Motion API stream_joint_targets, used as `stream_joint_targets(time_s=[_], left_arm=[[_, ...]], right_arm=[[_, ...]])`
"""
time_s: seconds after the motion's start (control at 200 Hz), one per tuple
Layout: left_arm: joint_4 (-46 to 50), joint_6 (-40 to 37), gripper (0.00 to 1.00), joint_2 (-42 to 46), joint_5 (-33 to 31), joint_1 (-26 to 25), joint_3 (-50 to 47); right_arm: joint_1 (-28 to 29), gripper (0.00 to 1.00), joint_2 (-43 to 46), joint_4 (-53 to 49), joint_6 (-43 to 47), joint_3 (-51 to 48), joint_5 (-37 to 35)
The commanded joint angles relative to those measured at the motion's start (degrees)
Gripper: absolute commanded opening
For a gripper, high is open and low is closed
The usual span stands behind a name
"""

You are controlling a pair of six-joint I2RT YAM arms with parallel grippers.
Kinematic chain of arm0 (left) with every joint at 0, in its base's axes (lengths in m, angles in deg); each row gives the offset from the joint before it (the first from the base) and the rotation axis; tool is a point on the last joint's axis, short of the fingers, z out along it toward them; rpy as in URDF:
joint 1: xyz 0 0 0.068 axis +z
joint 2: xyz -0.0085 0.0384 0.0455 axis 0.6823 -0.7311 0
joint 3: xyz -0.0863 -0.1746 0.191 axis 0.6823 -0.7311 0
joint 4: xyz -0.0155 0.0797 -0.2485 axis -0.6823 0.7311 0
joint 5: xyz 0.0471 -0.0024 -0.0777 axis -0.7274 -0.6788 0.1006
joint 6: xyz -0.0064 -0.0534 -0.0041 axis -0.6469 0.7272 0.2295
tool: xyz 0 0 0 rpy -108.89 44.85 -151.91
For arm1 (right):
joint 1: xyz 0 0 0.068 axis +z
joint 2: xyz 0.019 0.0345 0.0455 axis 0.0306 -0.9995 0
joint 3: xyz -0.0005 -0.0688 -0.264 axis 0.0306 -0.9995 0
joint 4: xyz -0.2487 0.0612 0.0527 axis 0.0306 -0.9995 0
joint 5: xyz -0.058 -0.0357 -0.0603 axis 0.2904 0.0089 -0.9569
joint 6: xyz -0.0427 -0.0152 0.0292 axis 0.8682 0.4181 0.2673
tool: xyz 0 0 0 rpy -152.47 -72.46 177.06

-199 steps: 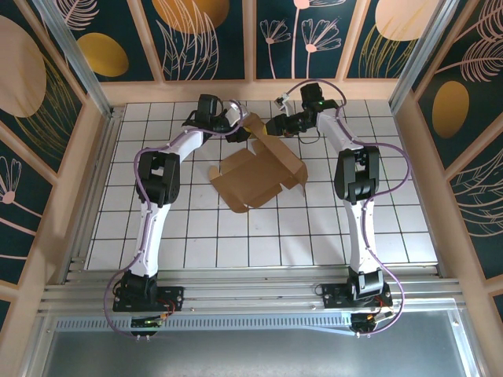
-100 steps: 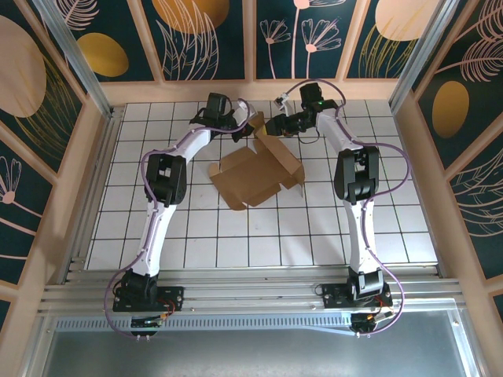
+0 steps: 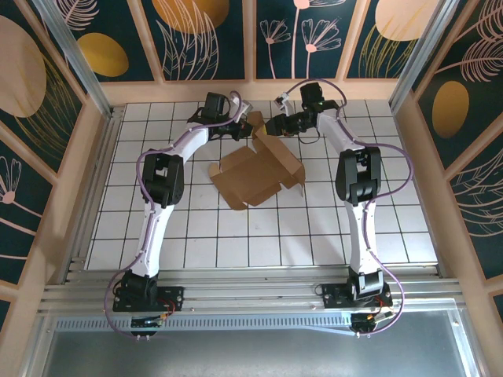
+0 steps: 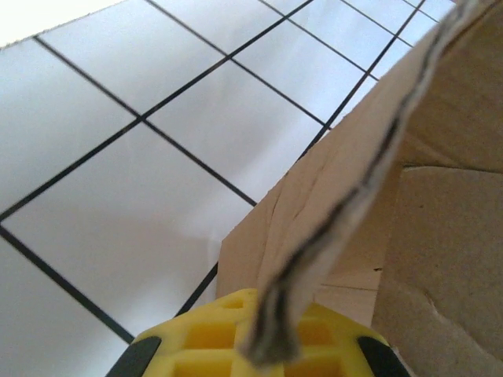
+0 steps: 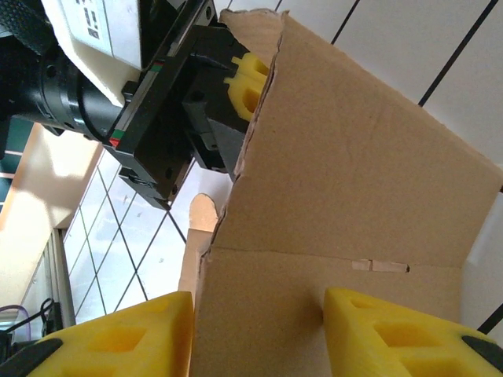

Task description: Fold the paper box

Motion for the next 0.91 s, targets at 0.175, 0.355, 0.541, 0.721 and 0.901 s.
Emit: stream_joint_targets(time_s=[0.175,0.355,0.541,0.721,0.901], left_arm=[[12.35,3.13,0.0,5.1,-13.97,0.01,3.91],[14.44,13.06,0.0,6.07,-9.86,0.04,5.1],[17.48,22.17,0.0,6.67,-4.95,-0.03,4.19],[13.61,19.9,0.0,12.38,-8.14,0.01,-5.44],[8.17,14.79,0.0,14.06,-11.44,-0.02,-10.13]], right_arm=[[0.93,0.47,2.5,-0.86,-0.83,-1.38,-2.44],[1.11,0.47,2.21,-0.77,-1.25,-1.31,-4.42],[1.5,0.47,2.3,-0.9,-1.49,-1.56,-5.21],[1.55,0.6,3.14,-1.0,-3.67,-1.45,-3.85],[0.86,0.69,6.4,-2.48,-4.21,-4.13,-0.12]])
